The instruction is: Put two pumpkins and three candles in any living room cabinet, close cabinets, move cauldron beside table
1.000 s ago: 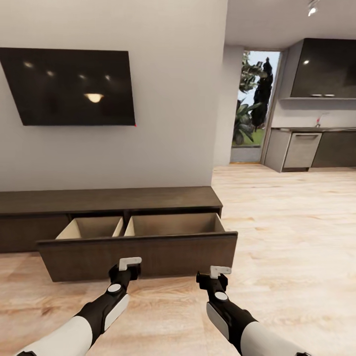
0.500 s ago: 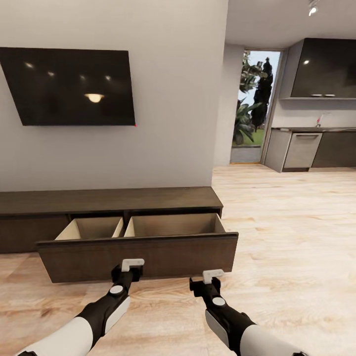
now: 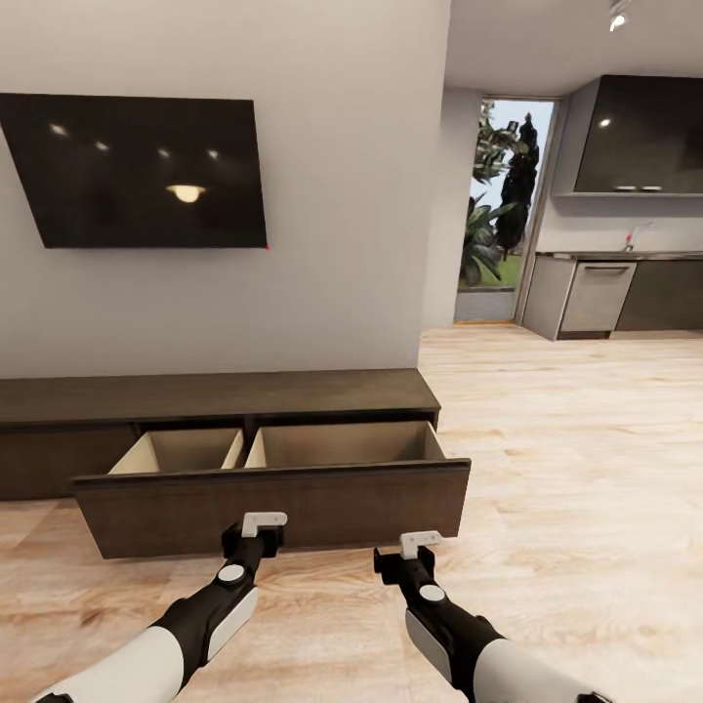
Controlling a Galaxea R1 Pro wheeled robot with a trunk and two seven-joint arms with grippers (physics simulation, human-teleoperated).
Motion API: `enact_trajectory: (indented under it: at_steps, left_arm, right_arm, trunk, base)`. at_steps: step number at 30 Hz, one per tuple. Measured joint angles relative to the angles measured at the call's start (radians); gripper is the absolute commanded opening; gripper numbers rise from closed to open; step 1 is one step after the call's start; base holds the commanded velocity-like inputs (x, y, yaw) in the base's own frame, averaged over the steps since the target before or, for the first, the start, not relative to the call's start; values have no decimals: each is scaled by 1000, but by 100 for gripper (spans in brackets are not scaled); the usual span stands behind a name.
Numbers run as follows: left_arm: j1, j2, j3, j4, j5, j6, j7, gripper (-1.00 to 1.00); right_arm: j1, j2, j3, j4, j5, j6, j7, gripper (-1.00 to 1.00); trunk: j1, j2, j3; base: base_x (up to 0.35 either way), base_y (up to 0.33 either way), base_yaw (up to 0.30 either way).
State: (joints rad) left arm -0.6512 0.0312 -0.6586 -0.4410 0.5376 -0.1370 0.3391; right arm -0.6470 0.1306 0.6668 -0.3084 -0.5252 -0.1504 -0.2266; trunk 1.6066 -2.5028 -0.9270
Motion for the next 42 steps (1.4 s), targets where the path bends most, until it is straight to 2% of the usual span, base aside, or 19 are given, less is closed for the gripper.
enact_trajectory:
  at_steps: [19,35,38,42]
  left_arm:
    - [0,0,0,0,2,-1,0,100]
    - [0,0,-6,-1,0,2,-5,100]
    - [0,1,-7,-4,1,1,-42,100]
    - [25,5,-4,-30,5,-4,-120,100]
  right_arm:
    - [-8,3,1,1,1,-1,0,100]
    - [-8,4,-1,0,2,-1,-5,100]
    - [-8,4,-16,0,2,-1,-6,100]
    - [-9,4,-52,0,2,-1,-5,100]
  trunk:
    - [0,0,0]
    - [0,0,0]
    - [0,0,0]
    - [0,0,0]
  base:
    - [42,15,0]
    - [-119,14,0]
    - [-109,20,0]
    - [-40,7,0]
